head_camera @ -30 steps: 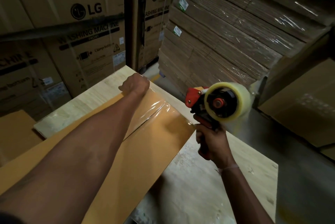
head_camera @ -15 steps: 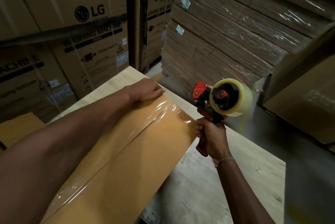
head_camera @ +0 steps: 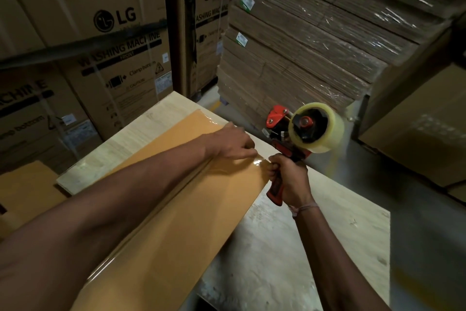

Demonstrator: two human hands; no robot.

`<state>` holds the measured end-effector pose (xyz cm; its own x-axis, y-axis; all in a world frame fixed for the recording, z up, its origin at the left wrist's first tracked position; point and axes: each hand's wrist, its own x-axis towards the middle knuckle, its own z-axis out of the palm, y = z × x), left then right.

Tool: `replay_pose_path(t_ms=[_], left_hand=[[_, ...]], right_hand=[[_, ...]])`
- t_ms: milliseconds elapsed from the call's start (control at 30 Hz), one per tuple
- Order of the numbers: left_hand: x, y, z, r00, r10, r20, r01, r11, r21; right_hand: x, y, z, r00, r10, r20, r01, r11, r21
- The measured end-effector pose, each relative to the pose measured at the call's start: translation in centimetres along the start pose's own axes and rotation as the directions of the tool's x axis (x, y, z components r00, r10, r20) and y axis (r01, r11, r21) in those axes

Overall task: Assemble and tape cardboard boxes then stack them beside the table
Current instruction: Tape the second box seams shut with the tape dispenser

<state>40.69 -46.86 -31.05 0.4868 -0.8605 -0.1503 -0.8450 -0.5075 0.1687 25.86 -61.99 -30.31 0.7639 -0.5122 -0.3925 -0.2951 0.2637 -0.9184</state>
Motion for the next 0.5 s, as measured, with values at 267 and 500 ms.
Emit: replay_pose_path(t_ms=[267,500], left_hand=[[-1.0,4.3,3.0,0.972,0.036,-0.231,-0.092,0.966,-0.241],[0.0,5.5,2.1,0.994,-0.019,-0.108,0.000,0.984,-0.176]], right_hand=[[1.5,0.6,-1.5,0.977,0.142,0.158,-0.180,0.948,0.263],[1.3,3.3,-5.2,0.988,0.154,0.032,-0.157,0.976,0.154]])
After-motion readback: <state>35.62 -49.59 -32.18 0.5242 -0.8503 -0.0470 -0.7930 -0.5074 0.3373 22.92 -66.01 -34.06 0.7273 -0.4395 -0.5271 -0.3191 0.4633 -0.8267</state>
